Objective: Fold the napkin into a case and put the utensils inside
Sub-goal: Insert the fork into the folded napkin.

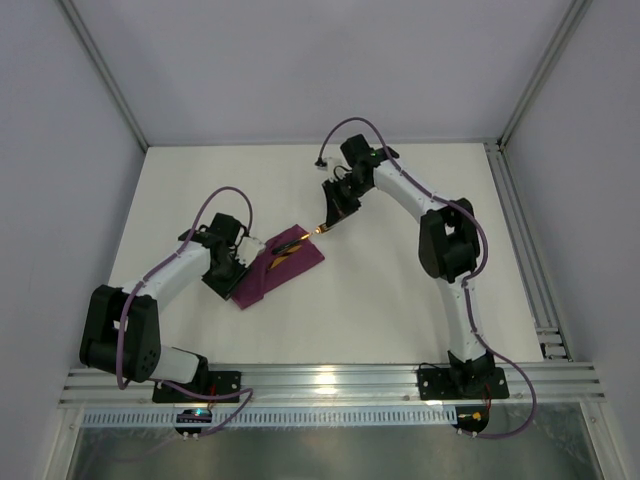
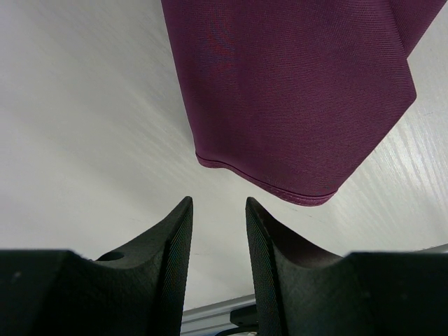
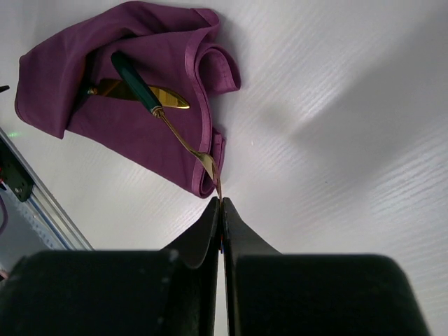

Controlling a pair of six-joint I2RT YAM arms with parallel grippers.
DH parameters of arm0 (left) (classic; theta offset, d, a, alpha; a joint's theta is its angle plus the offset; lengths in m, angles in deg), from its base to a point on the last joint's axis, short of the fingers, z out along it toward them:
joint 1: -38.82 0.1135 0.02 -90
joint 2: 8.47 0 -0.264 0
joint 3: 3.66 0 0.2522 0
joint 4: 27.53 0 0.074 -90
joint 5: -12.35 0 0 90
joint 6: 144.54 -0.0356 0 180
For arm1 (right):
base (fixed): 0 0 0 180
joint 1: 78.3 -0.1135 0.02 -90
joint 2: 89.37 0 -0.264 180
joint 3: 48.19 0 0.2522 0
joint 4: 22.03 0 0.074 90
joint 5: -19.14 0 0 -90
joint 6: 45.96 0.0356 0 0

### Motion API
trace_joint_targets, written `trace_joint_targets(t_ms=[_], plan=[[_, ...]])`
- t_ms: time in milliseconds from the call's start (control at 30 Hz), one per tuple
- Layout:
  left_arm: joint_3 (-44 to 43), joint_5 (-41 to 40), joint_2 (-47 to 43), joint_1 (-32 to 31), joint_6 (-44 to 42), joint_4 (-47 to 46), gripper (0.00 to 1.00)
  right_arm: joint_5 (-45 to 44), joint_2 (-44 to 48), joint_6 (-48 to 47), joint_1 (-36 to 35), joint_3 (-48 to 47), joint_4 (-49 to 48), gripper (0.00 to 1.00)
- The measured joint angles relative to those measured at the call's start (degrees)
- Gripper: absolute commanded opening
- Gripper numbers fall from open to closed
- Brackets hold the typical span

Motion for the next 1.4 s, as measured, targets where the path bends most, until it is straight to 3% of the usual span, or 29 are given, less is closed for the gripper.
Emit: trace_joint_targets(t_ms=[600,867,1167,1233,1367,1400], plan=[[0.98,-1.99,0.48,0.00,0.02,-1.22,0.38,4.11,-10.99,-5.73,-7.28,-13.44,1.68,0.04],[1.07,-2.91,1.27,0.00,0.00,-1.95,0.38,4.70,-12.72,-11.28,-9.53,-14.32,2.19,0.04],[1.18,-3.23,1.55,0.00,0.00,-2.29,0.39,5.60,-14.10,-9.94,-10.69,-15.06,-0.55,0.06],[1.18,-3.26,1.55,0.00,0.00,-2.36,0.39,5.64,-14.32,-8.85,-10.67,-15.04,-1.97,0.09],[1.22,-3.26,1.55,0.00,0.00,-2.54,0.38,5.42,-14.69,-6.19,-10.51,-14.67,-5.11,0.25],[1.27,-3.30,1.55,0.00,0.00,-2.56,0.39,5.22,-14.84,-5.55,-10.49,-14.62,-5.75,0.40]])
